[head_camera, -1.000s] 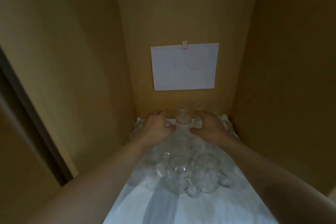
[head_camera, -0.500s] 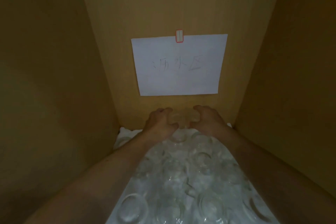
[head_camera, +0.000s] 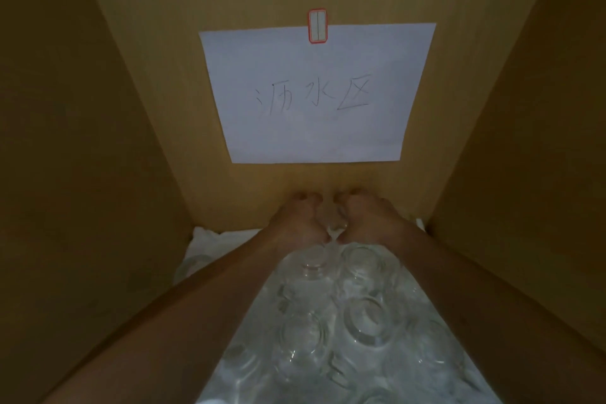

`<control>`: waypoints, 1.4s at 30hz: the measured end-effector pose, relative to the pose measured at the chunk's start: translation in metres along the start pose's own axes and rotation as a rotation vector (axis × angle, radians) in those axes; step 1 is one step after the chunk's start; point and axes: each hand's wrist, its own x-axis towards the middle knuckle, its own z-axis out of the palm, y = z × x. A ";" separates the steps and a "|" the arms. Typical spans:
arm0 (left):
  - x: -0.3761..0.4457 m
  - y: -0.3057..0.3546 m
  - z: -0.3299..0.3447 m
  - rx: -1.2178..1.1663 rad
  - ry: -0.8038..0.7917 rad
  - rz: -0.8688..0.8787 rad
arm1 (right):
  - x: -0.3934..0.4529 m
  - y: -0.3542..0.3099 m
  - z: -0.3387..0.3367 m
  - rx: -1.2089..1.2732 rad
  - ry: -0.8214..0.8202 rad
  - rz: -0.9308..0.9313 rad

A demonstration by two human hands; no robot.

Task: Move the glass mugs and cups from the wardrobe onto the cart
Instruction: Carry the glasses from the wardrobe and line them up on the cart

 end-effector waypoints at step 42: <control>-0.246 0.091 -0.091 -0.404 0.657 0.229 | -0.294 -0.100 -0.049 0.612 1.070 0.351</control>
